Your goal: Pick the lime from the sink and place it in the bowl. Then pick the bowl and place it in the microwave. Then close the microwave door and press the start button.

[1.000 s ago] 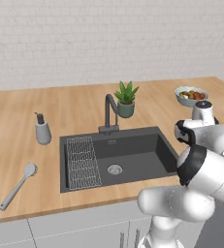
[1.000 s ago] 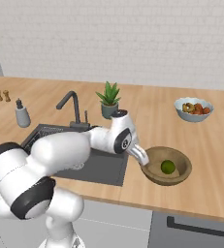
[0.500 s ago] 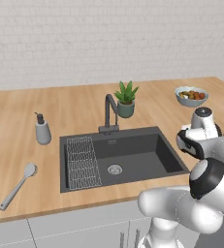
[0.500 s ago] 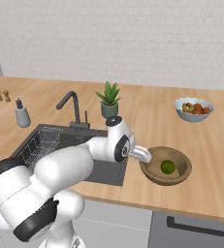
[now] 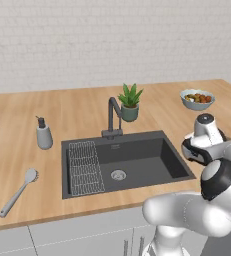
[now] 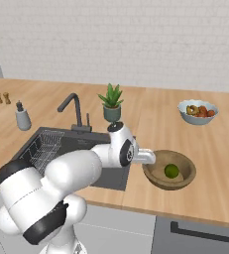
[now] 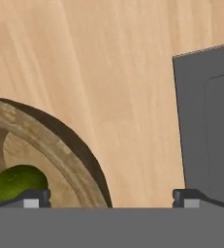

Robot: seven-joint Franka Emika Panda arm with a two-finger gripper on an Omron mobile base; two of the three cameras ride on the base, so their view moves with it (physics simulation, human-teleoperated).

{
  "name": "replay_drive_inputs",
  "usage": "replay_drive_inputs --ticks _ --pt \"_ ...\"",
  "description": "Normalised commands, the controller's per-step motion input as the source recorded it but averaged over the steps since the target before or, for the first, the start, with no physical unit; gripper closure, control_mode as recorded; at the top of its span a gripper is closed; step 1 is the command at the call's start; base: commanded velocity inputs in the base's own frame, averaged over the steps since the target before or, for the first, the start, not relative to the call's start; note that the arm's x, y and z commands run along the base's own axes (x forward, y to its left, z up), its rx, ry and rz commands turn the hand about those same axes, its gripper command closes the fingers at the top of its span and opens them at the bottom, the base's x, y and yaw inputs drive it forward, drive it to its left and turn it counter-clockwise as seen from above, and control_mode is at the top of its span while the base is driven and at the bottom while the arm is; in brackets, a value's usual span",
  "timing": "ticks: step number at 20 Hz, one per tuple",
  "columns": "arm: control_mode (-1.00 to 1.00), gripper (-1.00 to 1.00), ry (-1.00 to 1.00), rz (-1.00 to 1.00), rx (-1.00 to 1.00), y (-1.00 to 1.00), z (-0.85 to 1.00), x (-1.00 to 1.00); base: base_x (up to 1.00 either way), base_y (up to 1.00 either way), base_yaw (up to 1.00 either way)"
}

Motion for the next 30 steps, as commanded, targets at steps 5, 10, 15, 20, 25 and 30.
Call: replay_drive_inputs --ticks 5,10,15,20,25,30 --pt "-1.00 -1.00 0.13 0.10 0.00 -0.13 -0.12 0.13 0.00 0.00 0.00" --pt "-1.00 -1.00 0.07 0.07 -0.01 -0.23 -0.04 0.12 0.00 0.00 0.00" --pt "-1.00 -1.00 0.09 0.08 -0.03 -0.25 -0.21 0.17 0.00 0.00 0.00" --pt "-1.00 -1.00 0.07 0.07 -0.01 -0.15 -0.31 0.11 0.00 0.00 0.00" --pt "-1.00 1.00 0.02 0.03 0.00 -0.16 -0.18 0.00 0.00 0.00 0.00" --pt "-1.00 1.00 0.06 0.00 0.00 -0.01 -0.07 0.00 0.00 0.00 0.00"
